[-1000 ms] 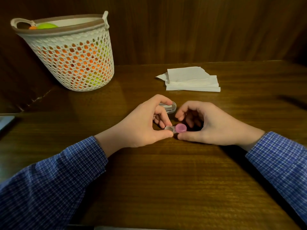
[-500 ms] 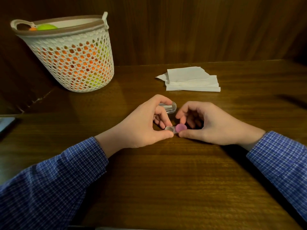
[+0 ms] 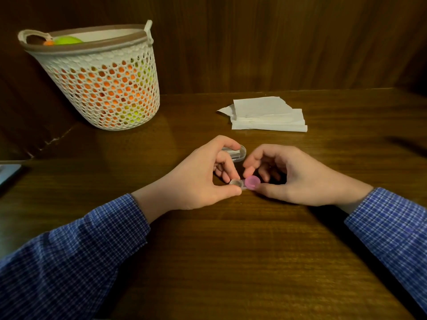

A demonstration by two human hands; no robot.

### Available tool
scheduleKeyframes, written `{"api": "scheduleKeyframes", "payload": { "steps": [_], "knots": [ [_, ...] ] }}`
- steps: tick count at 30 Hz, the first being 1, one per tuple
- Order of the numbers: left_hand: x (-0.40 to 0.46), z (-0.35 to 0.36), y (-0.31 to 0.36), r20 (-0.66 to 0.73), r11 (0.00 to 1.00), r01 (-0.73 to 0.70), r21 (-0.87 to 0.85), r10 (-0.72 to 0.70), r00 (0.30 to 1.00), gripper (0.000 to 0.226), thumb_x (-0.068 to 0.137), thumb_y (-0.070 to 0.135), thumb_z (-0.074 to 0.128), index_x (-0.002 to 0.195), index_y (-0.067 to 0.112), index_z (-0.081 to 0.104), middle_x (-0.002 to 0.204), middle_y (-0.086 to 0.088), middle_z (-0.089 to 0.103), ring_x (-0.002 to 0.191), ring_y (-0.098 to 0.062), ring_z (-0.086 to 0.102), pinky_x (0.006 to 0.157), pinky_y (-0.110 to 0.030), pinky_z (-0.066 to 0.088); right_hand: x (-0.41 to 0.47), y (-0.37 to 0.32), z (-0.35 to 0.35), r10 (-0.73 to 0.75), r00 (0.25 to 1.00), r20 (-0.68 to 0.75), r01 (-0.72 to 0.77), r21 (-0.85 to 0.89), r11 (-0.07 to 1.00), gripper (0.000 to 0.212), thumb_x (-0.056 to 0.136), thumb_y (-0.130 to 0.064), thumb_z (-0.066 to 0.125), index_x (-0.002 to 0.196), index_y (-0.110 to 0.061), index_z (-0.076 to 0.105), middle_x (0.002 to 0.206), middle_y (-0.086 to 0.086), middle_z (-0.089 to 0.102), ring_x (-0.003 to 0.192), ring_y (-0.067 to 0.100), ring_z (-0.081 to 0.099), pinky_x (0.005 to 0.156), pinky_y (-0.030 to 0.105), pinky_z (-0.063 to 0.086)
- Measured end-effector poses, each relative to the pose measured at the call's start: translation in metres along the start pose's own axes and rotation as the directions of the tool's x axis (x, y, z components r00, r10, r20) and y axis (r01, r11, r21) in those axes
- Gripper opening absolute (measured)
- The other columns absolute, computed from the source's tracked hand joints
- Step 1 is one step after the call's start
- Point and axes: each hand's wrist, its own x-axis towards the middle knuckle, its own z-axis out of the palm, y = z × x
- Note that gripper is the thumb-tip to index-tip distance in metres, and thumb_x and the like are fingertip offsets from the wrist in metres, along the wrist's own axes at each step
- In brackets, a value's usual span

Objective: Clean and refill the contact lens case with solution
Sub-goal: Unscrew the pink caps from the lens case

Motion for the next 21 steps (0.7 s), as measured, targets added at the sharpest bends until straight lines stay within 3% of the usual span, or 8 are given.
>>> {"api": "scheduleKeyframes", "payload": {
  "steps": [2,6,13,18,21],
  "knots": [
    [0.0002,0.0001,0.0001,0.000,1.000,0.004,0.008,-0.004,1.000,0.077,0.081,0.022,0.089,0.143,0.029,0.044,0.097,0.014,0.073,0.093,-0.006,0.072,0.086,-0.024,0.058,-0.0003,-0.0004,0.0000,0.003,1.000,-0.001,-0.003,-0.013,1.000,0.037,0.083,-0.026,0.083,0.115,-0.030,0.066,0.105,-0.013,0.069,0.082,0.013,0.064,0.071,0.033,0.059],
    [-0.0004,0.0005,0.0010,-0.003,1.000,-0.002,-0.004,0.002,1.000,0.077,0.081,0.023,0.089,0.143,0.028,0.044,0.096,0.012,0.074,0.094,-0.007,0.073,0.087,-0.027,0.059,0.0011,-0.0016,0.0032,0.047,0.998,-0.040,-0.049,-0.072,0.996,0.040,0.074,-0.044,0.085,0.108,-0.036,0.065,0.100,-0.020,0.067,0.081,0.005,0.063,0.067,0.021,0.055],
    [-0.0010,0.0002,0.0020,-0.002,1.000,0.006,0.000,-0.006,1.000,0.077,0.082,0.021,0.088,0.144,0.027,0.044,0.096,0.008,0.074,0.094,-0.008,0.072,0.088,-0.030,0.058,-0.0004,-0.0044,0.0007,0.017,1.000,-0.007,-0.017,-0.023,1.000,0.030,0.083,-0.028,0.081,0.110,-0.028,0.068,0.099,-0.010,0.071,0.079,0.013,0.064,0.070,0.034,0.059],
    [-0.0012,0.0002,0.0014,0.000,1.000,0.000,-0.010,0.000,1.000,0.077,0.081,0.020,0.089,0.144,0.026,0.044,0.095,0.011,0.074,0.093,-0.007,0.072,0.087,-0.026,0.058,0.0006,-0.0026,0.0033,0.037,0.999,-0.028,-0.039,-0.066,0.997,0.037,0.077,-0.036,0.085,0.109,-0.033,0.067,0.100,-0.022,0.067,0.081,0.006,0.063,0.067,0.022,0.055],
    [-0.0009,0.0004,0.0008,-0.001,1.000,-0.008,-0.011,0.008,1.000,0.077,0.081,0.020,0.089,0.144,0.026,0.045,0.095,0.011,0.074,0.093,-0.007,0.072,0.086,-0.025,0.058,0.0009,-0.0023,0.0043,0.053,0.997,-0.050,-0.057,-0.077,0.995,0.035,0.076,-0.035,0.086,0.105,-0.035,0.067,0.097,-0.017,0.069,0.080,0.009,0.064,0.069,0.025,0.057]
  ]
}}
